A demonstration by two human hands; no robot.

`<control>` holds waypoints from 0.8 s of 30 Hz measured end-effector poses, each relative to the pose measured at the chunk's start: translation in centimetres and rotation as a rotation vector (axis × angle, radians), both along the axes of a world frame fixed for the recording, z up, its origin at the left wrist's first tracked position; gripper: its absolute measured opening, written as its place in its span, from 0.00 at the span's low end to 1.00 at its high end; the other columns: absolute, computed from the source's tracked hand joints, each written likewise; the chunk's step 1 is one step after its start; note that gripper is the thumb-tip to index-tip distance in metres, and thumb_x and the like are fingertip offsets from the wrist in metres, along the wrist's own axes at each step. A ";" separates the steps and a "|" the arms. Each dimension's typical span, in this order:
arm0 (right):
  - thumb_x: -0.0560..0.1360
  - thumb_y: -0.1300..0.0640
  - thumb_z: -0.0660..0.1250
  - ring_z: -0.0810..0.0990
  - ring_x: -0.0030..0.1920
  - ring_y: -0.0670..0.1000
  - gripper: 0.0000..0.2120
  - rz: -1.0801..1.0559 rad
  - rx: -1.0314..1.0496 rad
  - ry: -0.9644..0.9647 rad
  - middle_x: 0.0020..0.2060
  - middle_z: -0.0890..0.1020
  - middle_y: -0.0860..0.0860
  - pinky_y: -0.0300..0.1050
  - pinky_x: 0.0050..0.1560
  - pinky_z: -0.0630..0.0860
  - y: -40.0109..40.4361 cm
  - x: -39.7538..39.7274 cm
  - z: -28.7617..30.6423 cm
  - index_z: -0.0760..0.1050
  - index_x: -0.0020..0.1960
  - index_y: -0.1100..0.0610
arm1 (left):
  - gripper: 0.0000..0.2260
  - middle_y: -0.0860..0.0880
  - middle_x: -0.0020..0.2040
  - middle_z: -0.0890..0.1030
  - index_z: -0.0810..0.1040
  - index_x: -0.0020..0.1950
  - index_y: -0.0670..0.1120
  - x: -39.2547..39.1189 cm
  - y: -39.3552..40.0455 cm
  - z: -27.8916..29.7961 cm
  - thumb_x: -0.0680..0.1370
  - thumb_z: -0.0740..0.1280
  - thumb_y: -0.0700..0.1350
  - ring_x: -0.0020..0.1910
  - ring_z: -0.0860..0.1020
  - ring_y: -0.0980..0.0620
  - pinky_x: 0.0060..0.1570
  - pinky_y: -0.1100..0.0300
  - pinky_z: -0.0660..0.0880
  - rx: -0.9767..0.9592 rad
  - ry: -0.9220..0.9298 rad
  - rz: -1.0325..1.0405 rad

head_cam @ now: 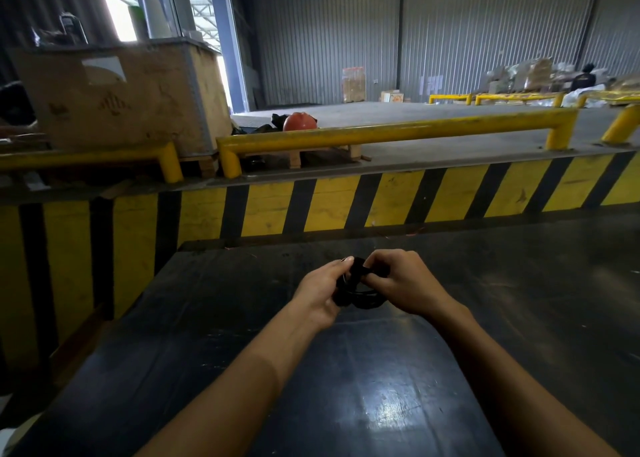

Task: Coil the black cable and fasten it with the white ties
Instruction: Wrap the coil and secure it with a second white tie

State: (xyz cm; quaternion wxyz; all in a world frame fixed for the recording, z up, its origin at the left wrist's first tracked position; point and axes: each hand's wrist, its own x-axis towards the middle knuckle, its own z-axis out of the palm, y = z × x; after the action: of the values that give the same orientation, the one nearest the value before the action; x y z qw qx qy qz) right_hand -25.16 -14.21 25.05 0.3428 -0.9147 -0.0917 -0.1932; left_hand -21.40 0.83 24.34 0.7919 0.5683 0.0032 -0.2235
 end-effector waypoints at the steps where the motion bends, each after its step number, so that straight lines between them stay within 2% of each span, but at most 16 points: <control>1: 0.72 0.56 0.70 0.80 0.36 0.40 0.01 0.003 -0.002 0.003 0.36 0.81 0.45 0.32 0.30 0.73 0.0 0.0 0.0 0.79 0.43 0.51 | 0.05 0.44 0.43 0.81 0.81 0.46 0.42 0.1 0.0 -0.1 0.76 0.68 0.43 0.46 0.80 0.47 0.51 0.53 0.77 -0.017 0.029 0.008; 3: 0.72 0.56 0.69 0.80 0.37 0.41 0.01 0.007 -0.020 0.016 0.37 0.82 0.47 0.34 0.33 0.76 0.0 -0.1 -0.1 0.79 0.44 0.52 | 0.05 0.45 0.40 0.81 0.81 0.46 0.42 0.2 0.0 -0.2 0.75 0.69 0.42 0.44 0.80 0.48 0.49 0.55 0.78 -0.024 0.077 0.022; 6: 0.73 0.55 0.69 0.81 0.38 0.44 0.03 0.009 -0.092 -0.007 0.39 0.83 0.49 0.42 0.37 0.80 0.3 -0.4 -0.5 0.79 0.45 0.53 | 0.05 0.44 0.42 0.82 0.81 0.47 0.41 0.3 0.0 -0.5 0.75 0.70 0.42 0.45 0.80 0.48 0.43 0.56 0.78 0.000 0.104 0.030; 8: 0.73 0.54 0.68 0.80 0.38 0.46 0.04 0.009 -0.145 -0.056 0.39 0.82 0.48 0.44 0.37 0.79 0.6 -0.7 -0.9 0.77 0.46 0.52 | 0.04 0.44 0.43 0.83 0.81 0.46 0.42 0.3 0.0 -0.7 0.74 0.70 0.42 0.44 0.81 0.48 0.40 0.56 0.77 0.023 0.100 0.036; 10: 0.73 0.53 0.67 0.78 0.38 0.46 0.04 0.009 -0.197 -0.123 0.39 0.81 0.47 0.42 0.37 0.76 0.7 -0.9 -1.3 0.75 0.47 0.51 | 0.05 0.43 0.43 0.84 0.81 0.48 0.41 0.3 0.0 -0.7 0.74 0.70 0.41 0.44 0.82 0.47 0.42 0.55 0.79 0.036 0.102 0.041; 15: 0.74 0.51 0.66 0.76 0.41 0.47 0.05 -0.001 -0.252 -0.244 0.41 0.81 0.47 0.42 0.45 0.70 1.2 -1.3 -3.0 0.75 0.47 0.51 | 0.10 0.40 0.47 0.85 0.81 0.52 0.39 0.7 0.2 -1.0 0.73 0.72 0.42 0.46 0.84 0.44 0.49 0.50 0.80 0.084 0.117 0.049; 18: 0.72 0.50 0.69 0.77 0.43 0.47 0.07 -0.041 -0.285 -0.259 0.44 0.81 0.47 0.40 0.47 0.66 1.8 -1.4 -4.4 0.74 0.48 0.50 | 0.10 0.39 0.46 0.85 0.81 0.50 0.38 0.8 0.1 -1.1 0.73 0.71 0.43 0.44 0.85 0.44 0.47 0.50 0.81 0.108 0.126 0.075; 24: 0.72 0.54 0.69 0.80 0.46 0.51 0.10 -0.068 -0.319 -0.268 0.46 0.83 0.49 0.45 0.51 0.70 1.5 -1.1 -5.0 0.74 0.52 0.51 | 0.10 0.38 0.51 0.83 0.78 0.54 0.37 0.7 -0.2 -1.3 0.76 0.68 0.41 0.47 0.83 0.43 0.45 0.50 0.80 0.086 0.134 0.078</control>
State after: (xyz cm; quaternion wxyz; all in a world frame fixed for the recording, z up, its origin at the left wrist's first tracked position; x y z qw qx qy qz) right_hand -26.30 -12.67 20.02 0.1717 -0.9262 -0.1351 -0.3074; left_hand -20.67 0.67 23.00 0.7729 0.5850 0.0877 -0.2297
